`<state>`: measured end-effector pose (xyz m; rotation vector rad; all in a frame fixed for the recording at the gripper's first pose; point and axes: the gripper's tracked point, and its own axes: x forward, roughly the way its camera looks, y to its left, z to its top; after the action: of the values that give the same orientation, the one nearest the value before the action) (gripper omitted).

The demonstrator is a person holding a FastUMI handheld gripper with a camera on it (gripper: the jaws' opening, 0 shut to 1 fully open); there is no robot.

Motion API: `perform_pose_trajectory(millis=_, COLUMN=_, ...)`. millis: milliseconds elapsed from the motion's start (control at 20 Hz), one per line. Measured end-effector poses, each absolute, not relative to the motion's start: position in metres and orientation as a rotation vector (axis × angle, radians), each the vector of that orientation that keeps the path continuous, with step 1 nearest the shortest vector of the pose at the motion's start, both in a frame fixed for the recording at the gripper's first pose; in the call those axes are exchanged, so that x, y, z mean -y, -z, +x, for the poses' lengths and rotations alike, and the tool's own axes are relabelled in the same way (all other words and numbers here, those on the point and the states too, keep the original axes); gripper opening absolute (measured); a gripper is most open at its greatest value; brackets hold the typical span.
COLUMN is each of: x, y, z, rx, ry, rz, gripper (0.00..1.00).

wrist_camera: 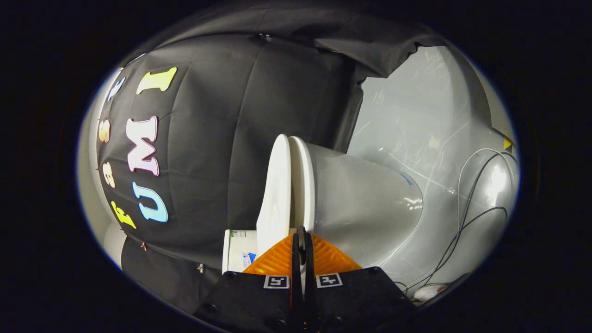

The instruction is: Open the toilet lid.

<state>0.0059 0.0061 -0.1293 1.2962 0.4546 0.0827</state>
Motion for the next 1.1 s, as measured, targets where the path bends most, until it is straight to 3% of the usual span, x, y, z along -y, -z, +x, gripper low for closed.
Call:
perform_pose_trajectory(millis=450, x=-0.017, y=0.082, z=0.006, rx=-0.416, ry=-0.105, rz=1.175, gripper=0.07)
perform_pose_trajectory(millis=1100, x=-0.073, y=-0.041, z=0.0, rx=-0.35, ry=-0.059, rz=0.819, gripper=0.07)
